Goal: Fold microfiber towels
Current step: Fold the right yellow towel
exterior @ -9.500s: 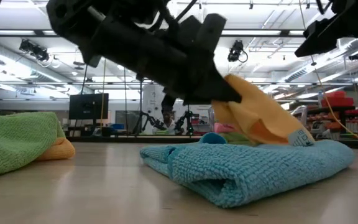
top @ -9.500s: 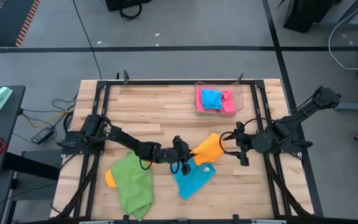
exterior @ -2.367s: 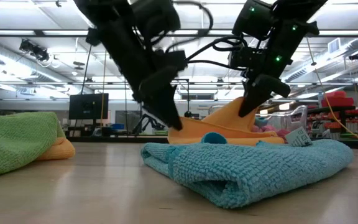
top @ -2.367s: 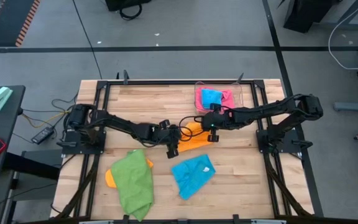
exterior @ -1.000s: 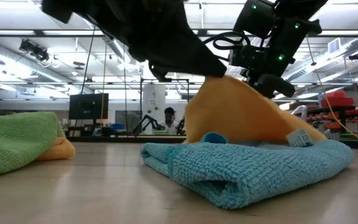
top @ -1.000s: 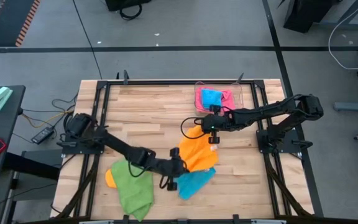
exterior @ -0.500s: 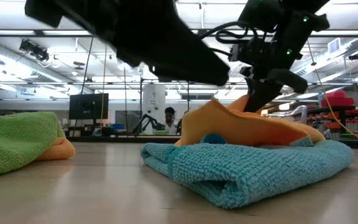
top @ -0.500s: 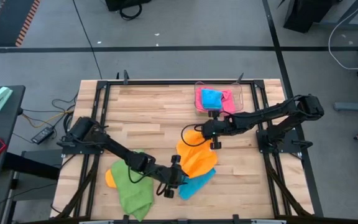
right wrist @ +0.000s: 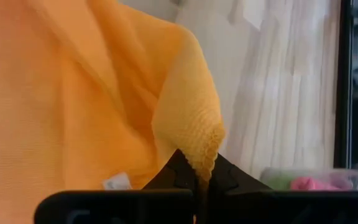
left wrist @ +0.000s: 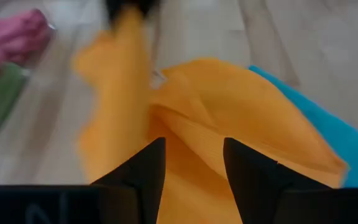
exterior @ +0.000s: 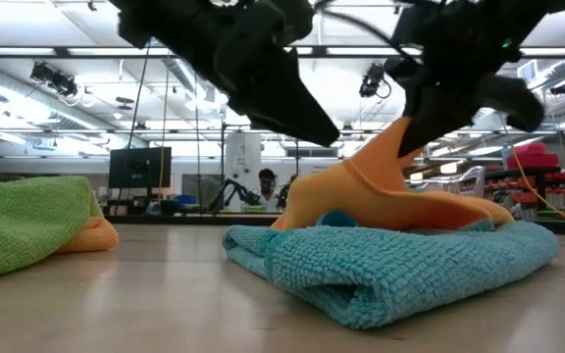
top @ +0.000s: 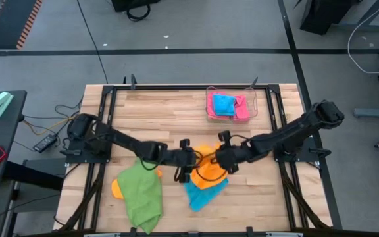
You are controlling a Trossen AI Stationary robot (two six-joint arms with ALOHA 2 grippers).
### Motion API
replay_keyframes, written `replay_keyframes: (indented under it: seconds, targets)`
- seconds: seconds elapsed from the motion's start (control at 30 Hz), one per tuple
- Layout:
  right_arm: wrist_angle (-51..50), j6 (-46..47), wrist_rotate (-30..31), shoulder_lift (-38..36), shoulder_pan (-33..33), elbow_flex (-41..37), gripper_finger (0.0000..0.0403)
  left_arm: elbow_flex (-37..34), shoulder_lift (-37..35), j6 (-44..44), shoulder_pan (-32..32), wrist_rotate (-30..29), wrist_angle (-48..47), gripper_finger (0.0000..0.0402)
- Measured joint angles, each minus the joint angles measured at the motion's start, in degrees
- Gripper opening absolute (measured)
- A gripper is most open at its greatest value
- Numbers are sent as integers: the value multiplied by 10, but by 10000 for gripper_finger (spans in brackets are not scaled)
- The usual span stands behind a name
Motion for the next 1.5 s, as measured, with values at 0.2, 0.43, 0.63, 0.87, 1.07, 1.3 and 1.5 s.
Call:
replay_keyframes:
  seconds: [0.2, 0.43, 0.63, 0.87, 1.07, 1.3, 1.5]
  targets:
    - [2, -22, 17, 0, 59, 0, 7, 0, -16, 39, 21, 46, 6, 173]
    - [-7, -19, -2, 0, 103, 27, 7, 0, -19, 71, 33, 87, 97, 211]
    - [-90, 9, -80, 0, 123, 112, 7, 0, -19, 48, 60, 144, 100, 251]
    - [-101, 65, -299, 0, 123, 166, 7, 0, -19, -32, 91, 314, 86, 259]
    - [-40, 145, -328, 14, 129, 95, 7, 0, -19, -52, 71, 323, 68, 243]
    - [6, 228, -265, 81, 165, 46, 7, 1, -6, -67, 29, 257, 89, 232]
    - [-70, 247, -87, 164, 220, 67, 7, 0, 4, -92, 11, 218, 96, 235]
